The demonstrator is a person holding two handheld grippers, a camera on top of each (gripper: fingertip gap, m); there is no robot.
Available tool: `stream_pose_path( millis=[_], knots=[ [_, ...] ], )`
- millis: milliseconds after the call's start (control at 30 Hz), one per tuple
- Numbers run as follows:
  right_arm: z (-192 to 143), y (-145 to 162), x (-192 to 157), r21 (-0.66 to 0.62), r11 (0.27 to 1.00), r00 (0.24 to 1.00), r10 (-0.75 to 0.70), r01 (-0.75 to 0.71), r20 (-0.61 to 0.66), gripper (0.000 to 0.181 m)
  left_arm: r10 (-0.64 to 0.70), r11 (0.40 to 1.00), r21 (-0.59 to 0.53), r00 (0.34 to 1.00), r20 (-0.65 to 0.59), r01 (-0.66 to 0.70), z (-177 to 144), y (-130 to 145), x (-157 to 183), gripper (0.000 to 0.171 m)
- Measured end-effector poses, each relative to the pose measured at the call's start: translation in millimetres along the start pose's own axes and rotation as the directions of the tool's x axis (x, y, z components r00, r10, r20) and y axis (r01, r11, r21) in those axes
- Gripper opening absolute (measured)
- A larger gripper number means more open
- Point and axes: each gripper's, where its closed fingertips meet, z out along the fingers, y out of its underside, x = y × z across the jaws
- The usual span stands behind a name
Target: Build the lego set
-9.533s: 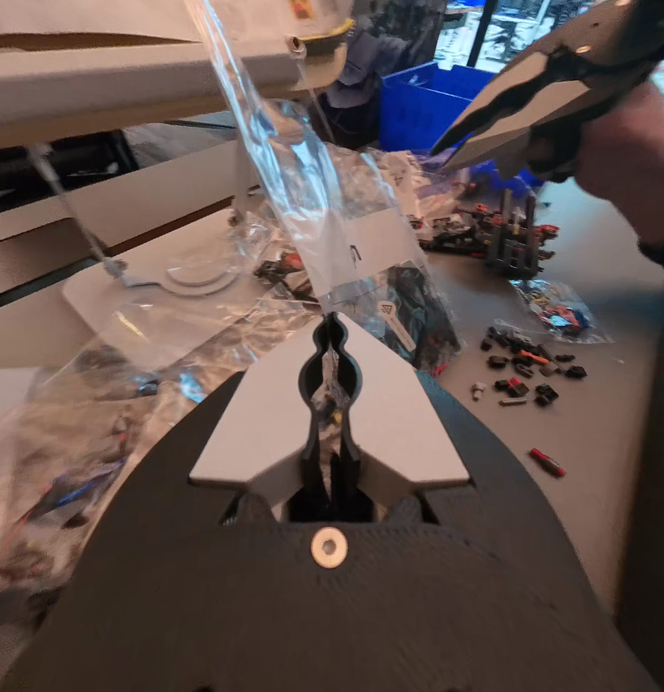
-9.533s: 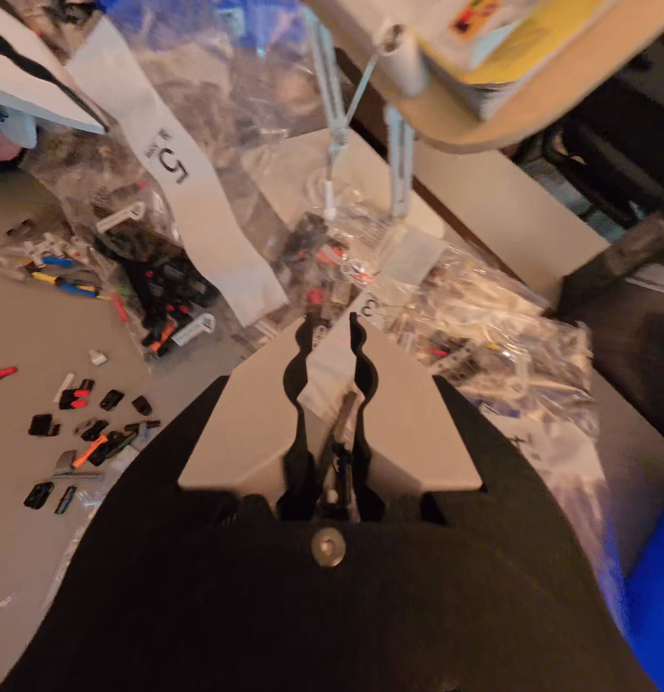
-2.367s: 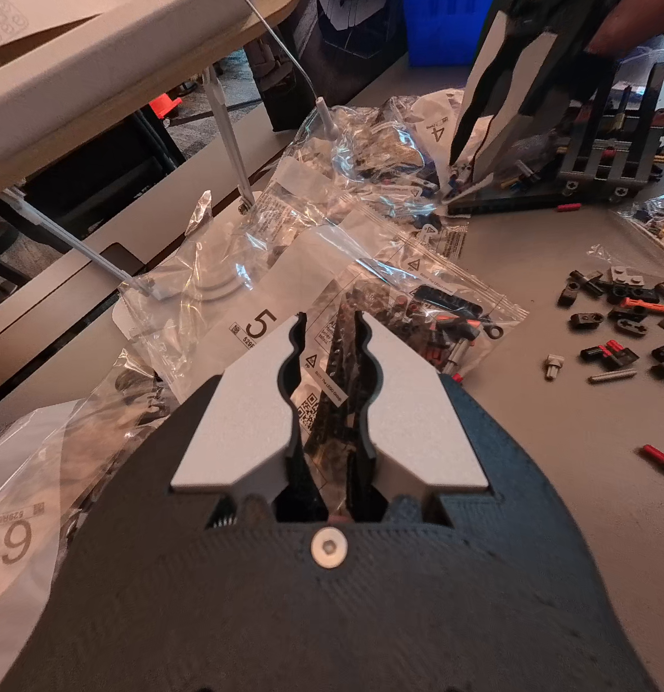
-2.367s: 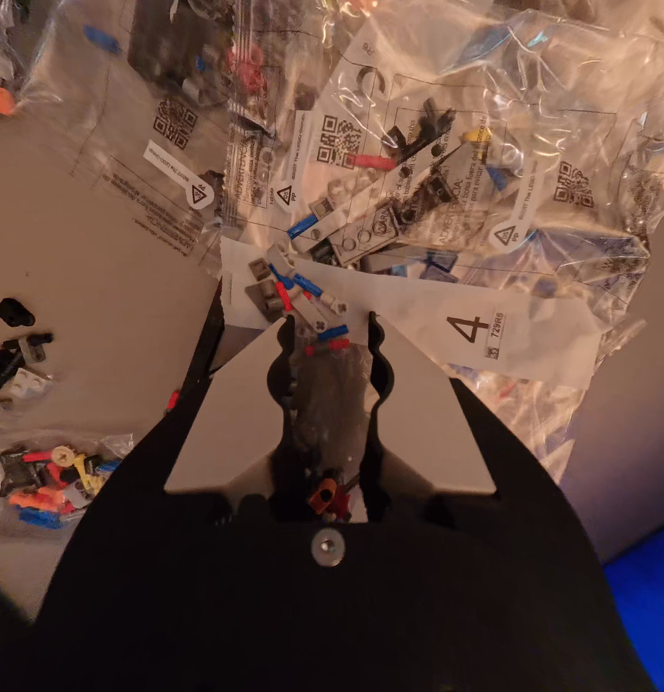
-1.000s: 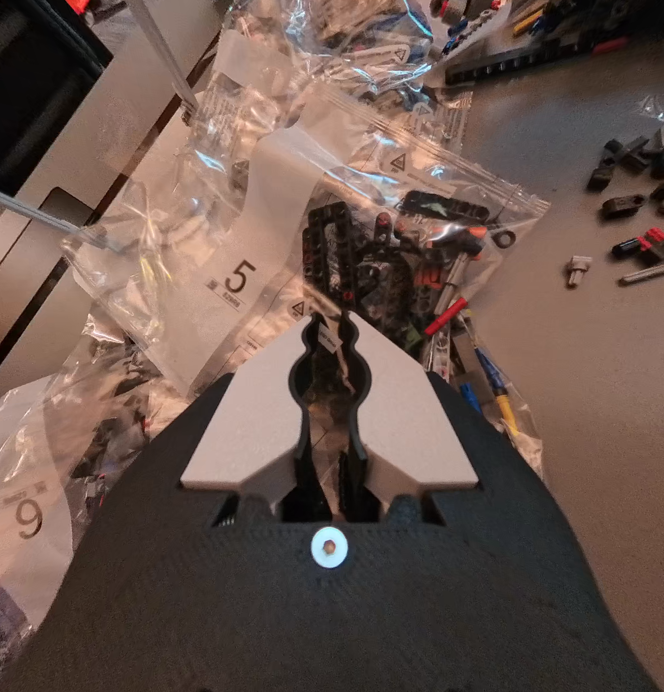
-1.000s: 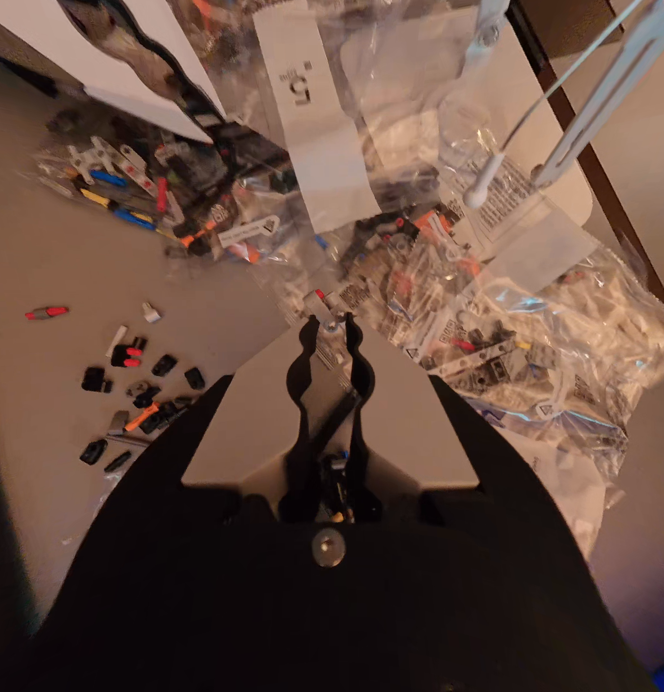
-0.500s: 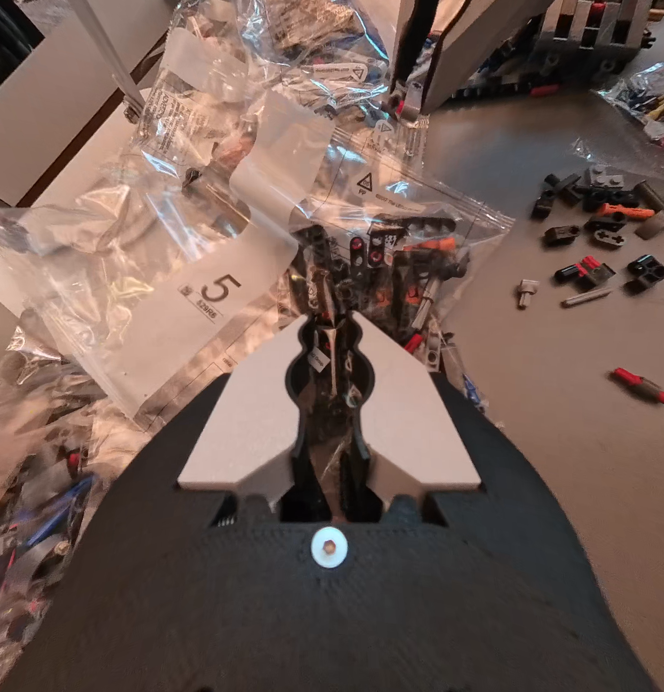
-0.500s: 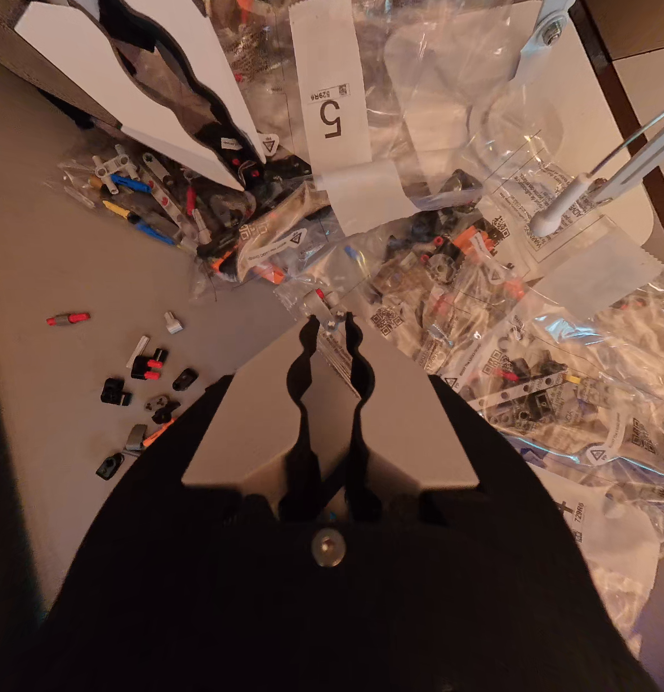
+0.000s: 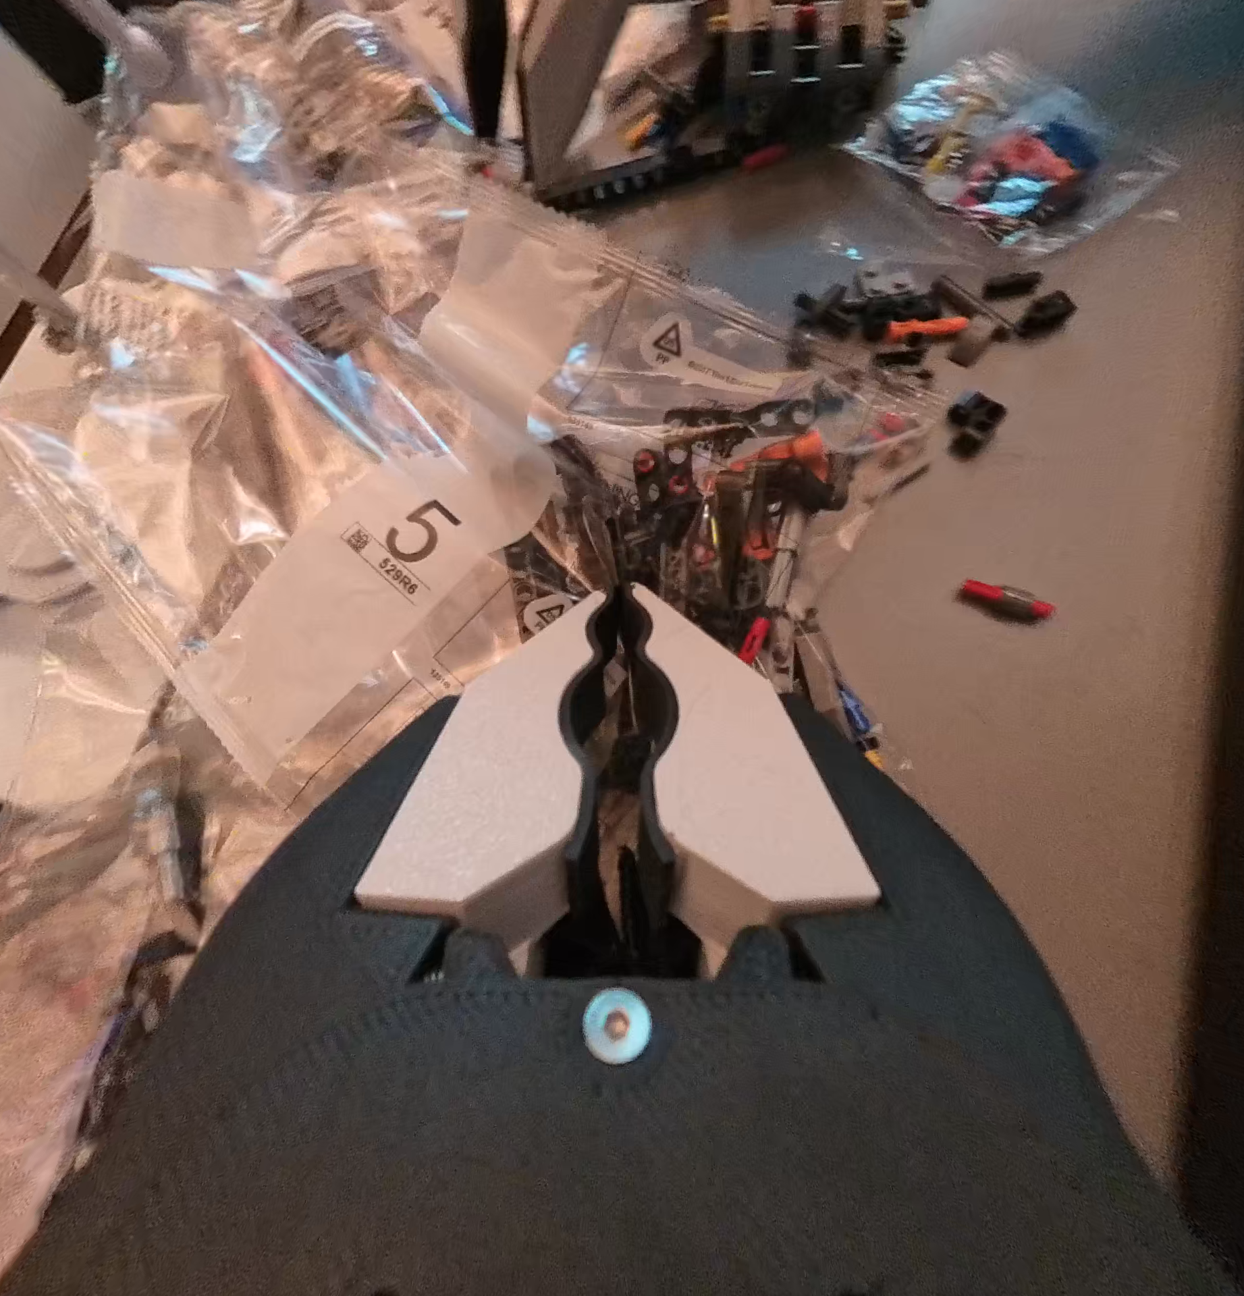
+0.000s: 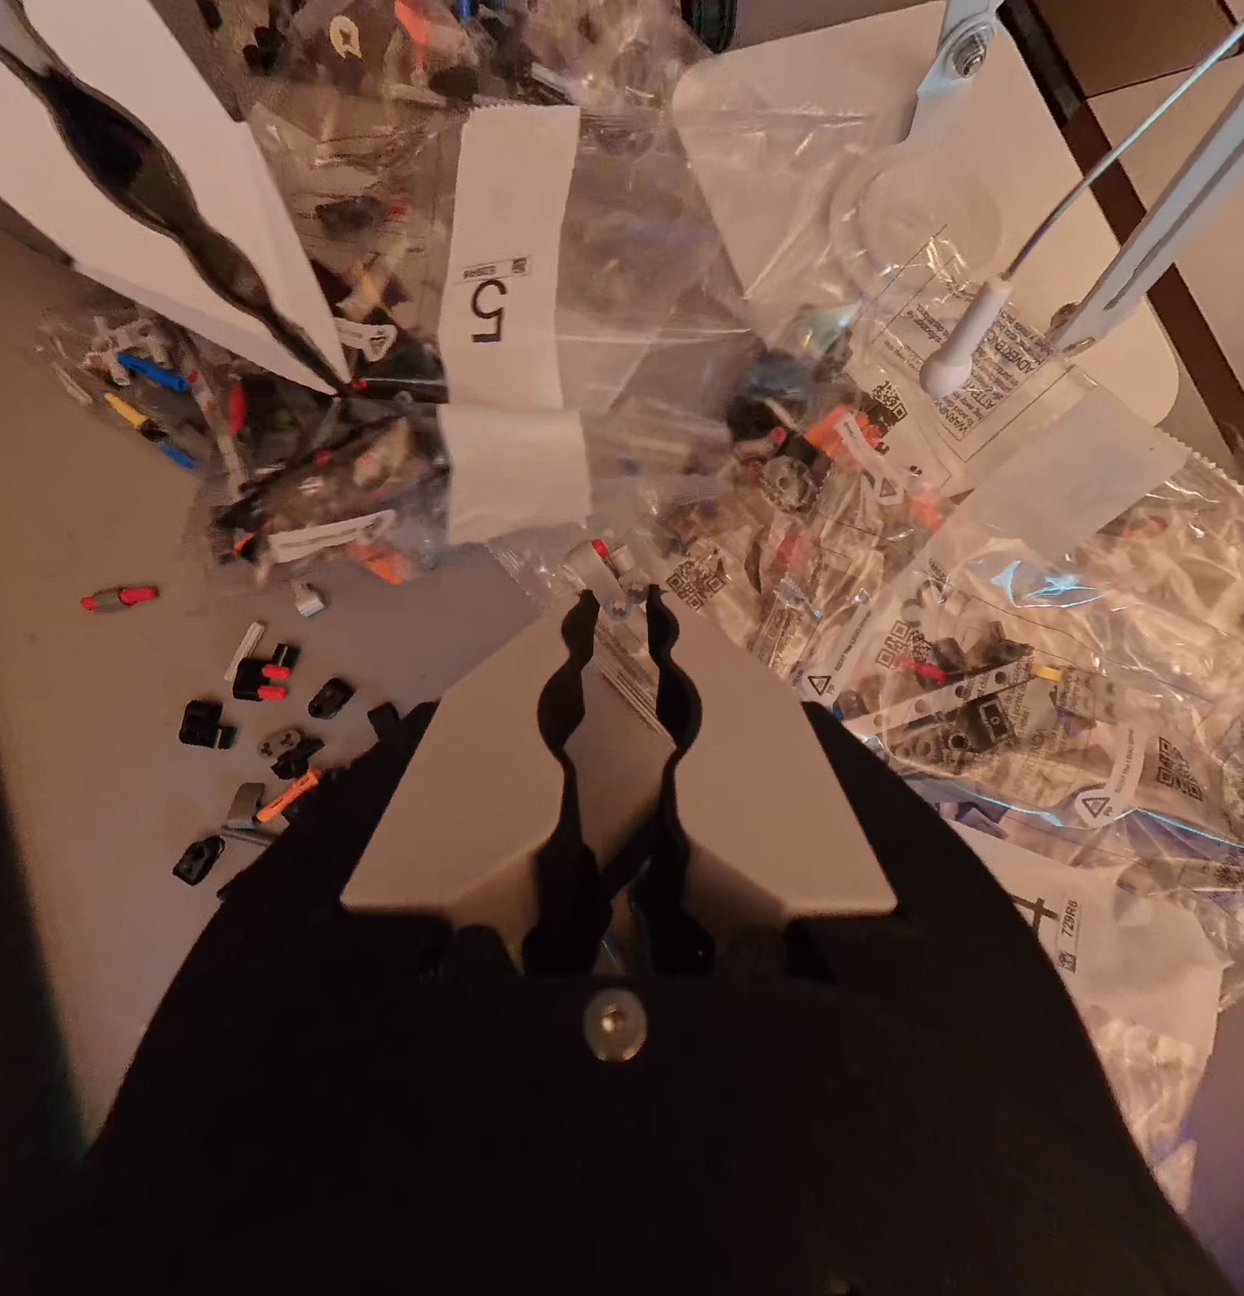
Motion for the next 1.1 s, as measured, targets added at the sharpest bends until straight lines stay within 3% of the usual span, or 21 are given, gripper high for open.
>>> stream_pose_path(
  millis=[300, 433, 700, 867, 1100],
  knots=[
    [2, 14, 16, -0.031, 0.995, 0.995, 0.089, -0.09, -0.032, 0.012, 0.089, 0.996, 0.049, 0.971, -0.223, -0.081, -7, -3, 44, 0.0],
    [12, 19, 12, -0.067, 0.995, 0.997, 0.079, -0.079, -0.012, 0.012, 0.107, 0.994, 0.058, 0.963, -0.246, -0.096, -7, -3, 50, 0.0],
    [13, 5, -10, -0.036, 0.999, 0.999, -0.012, 0.013, 0.049, 0.012, 0.11, 0.993, 0.054, 0.968, -0.226, -0.101, -6, -2, 46, 0.003],
    [10, -5, -26, 0.034, 0.999, 0.987, -0.013, 0.008, 0.158, 0.011, 0.1, 0.995, 0.042, 0.978, -0.182, -0.094, -4, -1, 36, 0.011],
    [-3, -19, -31, 0.125, 0.992, 0.979, -0.002, -0.024, 0.203, 0.003, 0.066, 0.997, 0.039, 0.991, -0.113, -0.062, -1, -3, 23, 0.023]
  ],
)
